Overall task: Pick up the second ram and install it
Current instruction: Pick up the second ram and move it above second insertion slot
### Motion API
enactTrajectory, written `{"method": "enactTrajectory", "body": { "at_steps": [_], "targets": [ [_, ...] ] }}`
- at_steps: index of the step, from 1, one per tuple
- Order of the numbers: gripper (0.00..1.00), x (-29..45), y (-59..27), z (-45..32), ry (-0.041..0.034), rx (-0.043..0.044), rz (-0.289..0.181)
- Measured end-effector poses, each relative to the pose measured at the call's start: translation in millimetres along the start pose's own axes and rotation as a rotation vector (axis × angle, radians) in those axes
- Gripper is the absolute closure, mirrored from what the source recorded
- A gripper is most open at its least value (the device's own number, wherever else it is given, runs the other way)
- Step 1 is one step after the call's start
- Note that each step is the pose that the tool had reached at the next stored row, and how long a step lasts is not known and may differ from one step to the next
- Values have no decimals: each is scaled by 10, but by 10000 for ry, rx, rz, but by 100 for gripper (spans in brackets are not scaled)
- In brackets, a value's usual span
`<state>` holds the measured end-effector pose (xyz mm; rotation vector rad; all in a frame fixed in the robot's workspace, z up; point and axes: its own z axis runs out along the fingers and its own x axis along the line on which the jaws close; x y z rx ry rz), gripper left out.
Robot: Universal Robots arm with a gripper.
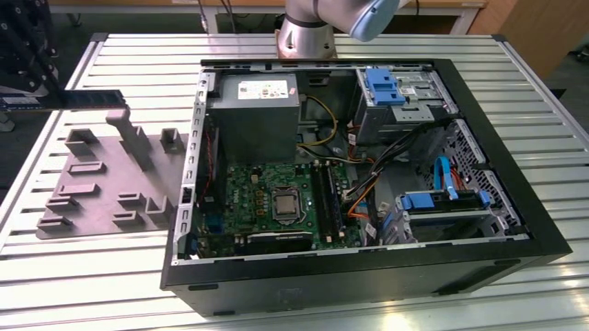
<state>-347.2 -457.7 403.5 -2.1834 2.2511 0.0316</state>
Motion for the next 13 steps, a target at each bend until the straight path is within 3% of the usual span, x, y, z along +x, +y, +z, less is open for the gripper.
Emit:
{"method": "enactTrajectory", "body": {
  "at_steps": [13],
  "targets": [
    [86,-6,-171,1,0,1,0]
  ]
}}
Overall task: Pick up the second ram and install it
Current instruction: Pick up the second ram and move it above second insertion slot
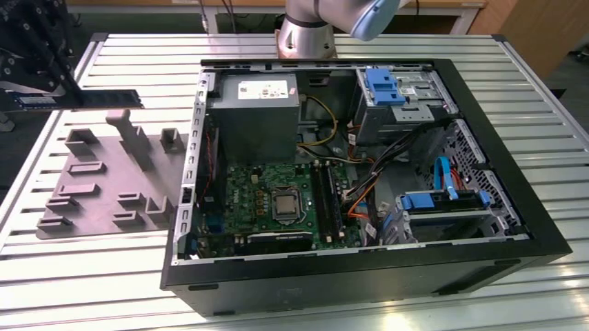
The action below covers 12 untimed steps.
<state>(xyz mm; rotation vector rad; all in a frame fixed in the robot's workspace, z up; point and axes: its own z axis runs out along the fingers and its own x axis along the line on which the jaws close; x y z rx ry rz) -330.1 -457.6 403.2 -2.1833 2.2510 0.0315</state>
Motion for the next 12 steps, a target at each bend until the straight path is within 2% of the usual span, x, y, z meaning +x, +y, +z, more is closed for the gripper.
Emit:
{"method": "enactTrajectory", "body": {
  "at_steps": [12],
  "targets": [
    [86,-5,-171,0,1,0,0]
  ]
}}
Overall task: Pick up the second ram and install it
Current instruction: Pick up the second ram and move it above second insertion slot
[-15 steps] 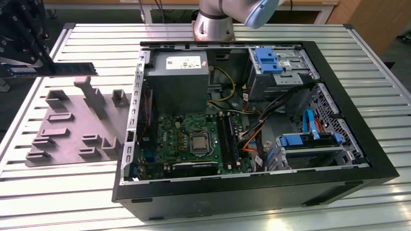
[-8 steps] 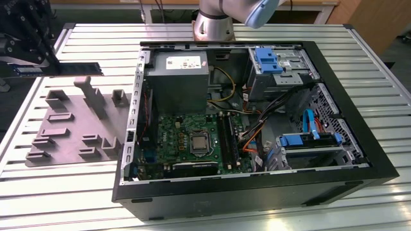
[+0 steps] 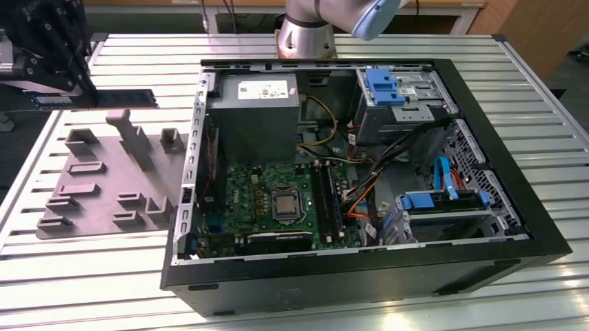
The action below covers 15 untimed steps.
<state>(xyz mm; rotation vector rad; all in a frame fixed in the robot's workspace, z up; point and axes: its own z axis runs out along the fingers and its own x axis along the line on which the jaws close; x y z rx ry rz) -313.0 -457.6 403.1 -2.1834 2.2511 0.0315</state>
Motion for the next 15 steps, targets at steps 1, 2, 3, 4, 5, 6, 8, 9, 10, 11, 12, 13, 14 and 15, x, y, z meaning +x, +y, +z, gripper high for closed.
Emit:
{"method": "enactTrajectory", "body": {
  "at_steps": [1,2,3,4,5,6,8,9,10,11,12,13,14,15],
  "targets": [
    [86,-1,-18,0,0,0,0],
    [86,-1,-37,0,0,-1,0],
    [86,-2,-56,1,-1,1,0],
    [86,-2,-76,1,-1,0,0],
    [86,-3,-98,0,0,0,0],
    [86,-4,-118,1,0,0,0],
    [86,-5,-157,1,-1,0,0],
    [86,-6,-174,1,0,0,0],
    [86,-6,-190,2,-1,0,0],
    [86,-6,-208,2,0,-1,0],
    [86,-7,-225,2,0,0,0],
    [86,-8,-243,3,0,0,0],
    [86,-8,-260,3,0,0,0],
    [86,-8,-276,3,0,-1,-1]
  ]
}}
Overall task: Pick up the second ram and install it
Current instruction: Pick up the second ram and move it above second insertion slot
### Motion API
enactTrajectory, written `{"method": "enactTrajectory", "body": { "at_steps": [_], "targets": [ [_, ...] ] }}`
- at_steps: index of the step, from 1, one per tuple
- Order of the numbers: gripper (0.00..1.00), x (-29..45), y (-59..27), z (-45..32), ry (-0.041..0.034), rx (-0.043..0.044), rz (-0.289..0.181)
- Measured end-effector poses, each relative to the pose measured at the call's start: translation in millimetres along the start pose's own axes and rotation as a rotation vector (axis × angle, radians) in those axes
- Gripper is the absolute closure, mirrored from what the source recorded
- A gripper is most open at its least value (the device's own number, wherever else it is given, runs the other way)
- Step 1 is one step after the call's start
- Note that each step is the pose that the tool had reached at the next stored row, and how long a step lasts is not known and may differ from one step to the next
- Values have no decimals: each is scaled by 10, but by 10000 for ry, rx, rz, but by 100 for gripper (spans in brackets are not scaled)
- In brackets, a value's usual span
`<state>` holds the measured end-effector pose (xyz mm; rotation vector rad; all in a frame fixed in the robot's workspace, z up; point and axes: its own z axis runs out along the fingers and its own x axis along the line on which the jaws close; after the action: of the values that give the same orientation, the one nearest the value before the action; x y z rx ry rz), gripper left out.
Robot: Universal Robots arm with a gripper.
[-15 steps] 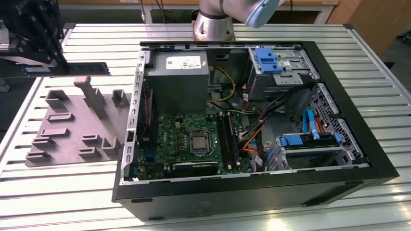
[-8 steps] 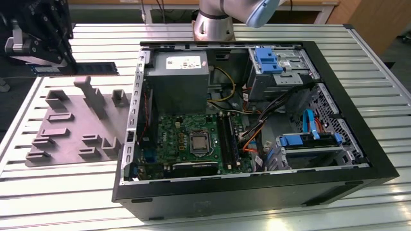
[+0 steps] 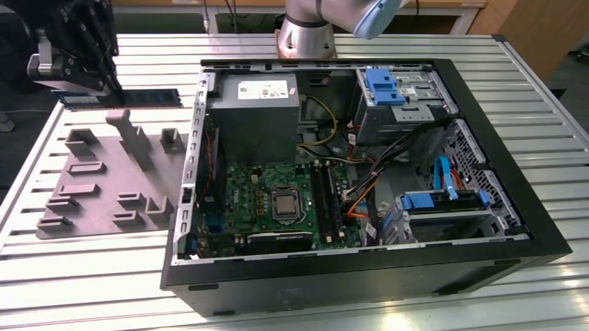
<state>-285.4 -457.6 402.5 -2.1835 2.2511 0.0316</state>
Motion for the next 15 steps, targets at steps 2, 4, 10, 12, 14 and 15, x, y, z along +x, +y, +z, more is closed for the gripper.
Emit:
{"method": "enactTrajectory", "body": {
  "at_steps": [2,4,10,12,14,15],
  "targets": [
    [86,-1,-30,1,-1,1,0],
    [86,-2,-61,2,0,1,1],
    [86,-4,-137,3,0,1,1],
    [86,-5,-160,4,0,1,1],
    [86,-5,-179,6,0,1,0],
    [86,-6,-187,6,-1,1,1]
  ]
}}
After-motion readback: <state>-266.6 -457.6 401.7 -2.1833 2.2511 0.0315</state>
